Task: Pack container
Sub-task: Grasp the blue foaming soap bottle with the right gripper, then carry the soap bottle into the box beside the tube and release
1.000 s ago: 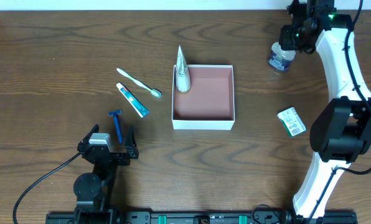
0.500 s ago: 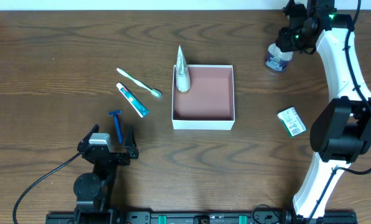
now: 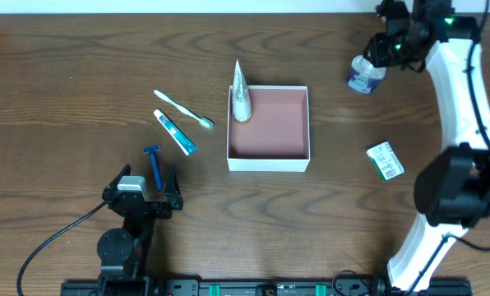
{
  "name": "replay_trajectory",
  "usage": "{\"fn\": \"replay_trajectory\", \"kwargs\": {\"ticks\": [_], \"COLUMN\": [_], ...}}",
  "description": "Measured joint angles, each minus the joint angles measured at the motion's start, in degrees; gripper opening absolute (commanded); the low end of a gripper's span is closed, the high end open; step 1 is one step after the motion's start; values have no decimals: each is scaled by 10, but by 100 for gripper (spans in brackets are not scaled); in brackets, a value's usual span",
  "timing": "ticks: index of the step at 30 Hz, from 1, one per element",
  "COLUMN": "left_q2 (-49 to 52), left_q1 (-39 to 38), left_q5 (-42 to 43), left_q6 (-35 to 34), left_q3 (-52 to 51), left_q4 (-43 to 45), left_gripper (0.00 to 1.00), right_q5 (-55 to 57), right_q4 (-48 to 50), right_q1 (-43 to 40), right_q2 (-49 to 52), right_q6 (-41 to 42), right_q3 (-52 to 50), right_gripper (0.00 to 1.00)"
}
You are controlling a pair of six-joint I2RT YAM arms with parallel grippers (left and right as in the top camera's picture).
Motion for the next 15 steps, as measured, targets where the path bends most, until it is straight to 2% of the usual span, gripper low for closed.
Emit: {"fn": "replay_trajectory", "kwargs": {"ticks": [2,4,9,15], "left_q2": [0,0,0,0], "left_q1": [0,0,0,0], "left_q5": [0,0,0,0], "left_q6": [0,0,0,0], "left_q3": [0,0,0,0], "left_q4": [0,0,0,0], "left_gripper": [98,98,98,98], "right_q5": [-6,-9,-10,-16], "right_q4": [-6,-14,-33,-38], "right_q1": [0,2,32,100], "right_q2": [-24,-52,-99,-108], "right_q6": [10,32,98,151], "right_q3": [0,0,0,0], "right_gripper": [5,12,9,9]}}
